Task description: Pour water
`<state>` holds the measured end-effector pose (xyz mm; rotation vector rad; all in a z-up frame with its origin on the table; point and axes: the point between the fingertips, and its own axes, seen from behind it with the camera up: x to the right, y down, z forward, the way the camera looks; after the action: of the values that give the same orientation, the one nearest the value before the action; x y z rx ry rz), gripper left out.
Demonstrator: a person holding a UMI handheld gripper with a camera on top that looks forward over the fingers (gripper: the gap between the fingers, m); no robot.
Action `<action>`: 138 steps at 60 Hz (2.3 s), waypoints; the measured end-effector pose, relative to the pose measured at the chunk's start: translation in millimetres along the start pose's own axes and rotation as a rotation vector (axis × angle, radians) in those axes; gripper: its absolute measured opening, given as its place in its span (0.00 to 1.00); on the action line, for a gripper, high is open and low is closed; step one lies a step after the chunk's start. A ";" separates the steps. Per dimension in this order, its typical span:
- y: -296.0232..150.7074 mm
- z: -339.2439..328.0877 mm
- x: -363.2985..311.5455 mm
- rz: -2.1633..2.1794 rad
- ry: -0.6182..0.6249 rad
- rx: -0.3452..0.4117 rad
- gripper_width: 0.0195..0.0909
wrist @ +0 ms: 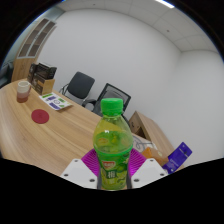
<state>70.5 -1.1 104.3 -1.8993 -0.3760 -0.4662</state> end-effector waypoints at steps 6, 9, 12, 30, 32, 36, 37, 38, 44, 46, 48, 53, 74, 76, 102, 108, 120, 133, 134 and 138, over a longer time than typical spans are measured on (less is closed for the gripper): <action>-54.5 8.4 -38.0 -0.187 -0.001 -0.006 0.19; -82.6 12.2 -56.8 -0.276 -0.005 0.001 0.19; -114.4 17.5 -82.2 -0.355 -0.009 0.019 0.19; -226.1 49.8 -226.8 -0.978 -0.004 0.096 0.19; -229.5 53.6 -237.8 -1.048 0.007 0.090 0.19; -231.9 63.6 -256.5 -1.169 0.016 0.080 0.19; -232.2 65.5 -260.5 -1.194 0.021 0.077 0.19; -232.3 67.8 -264.2 -1.220 0.026 0.074 0.19; -230.1 77.7 -279.5 -1.357 0.040 0.062 0.19; -231.3 78.7 -283.5 -1.395 0.053 0.066 0.19; -232.1 79.5 -285.2 -1.438 0.070 0.067 0.19; -227.5 82.7 -289.5 -1.504 0.062 0.052 0.19; -235.4 66.8 -274.1 -1.207 -0.010 0.028 0.19; -234.5 62.1 -275.4 -1.089 -0.053 0.027 0.21; -196.6 66.4 -265.9 0.209 -0.407 0.045 0.22; -185.1 78.8 -265.5 0.308 -0.400 0.066 0.22; -166.3 89.4 -268.0 0.372 -0.388 0.122 0.22; -162.0 86.8 -264.8 0.414 -0.367 0.135 0.38; -162.0 86.7 -265.1 0.413 -0.365 0.133 0.40; -160.3 84.6 -267.9 0.419 -0.381 0.104 0.48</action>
<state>-226.1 124.5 75.4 -1.8970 -0.2314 0.1936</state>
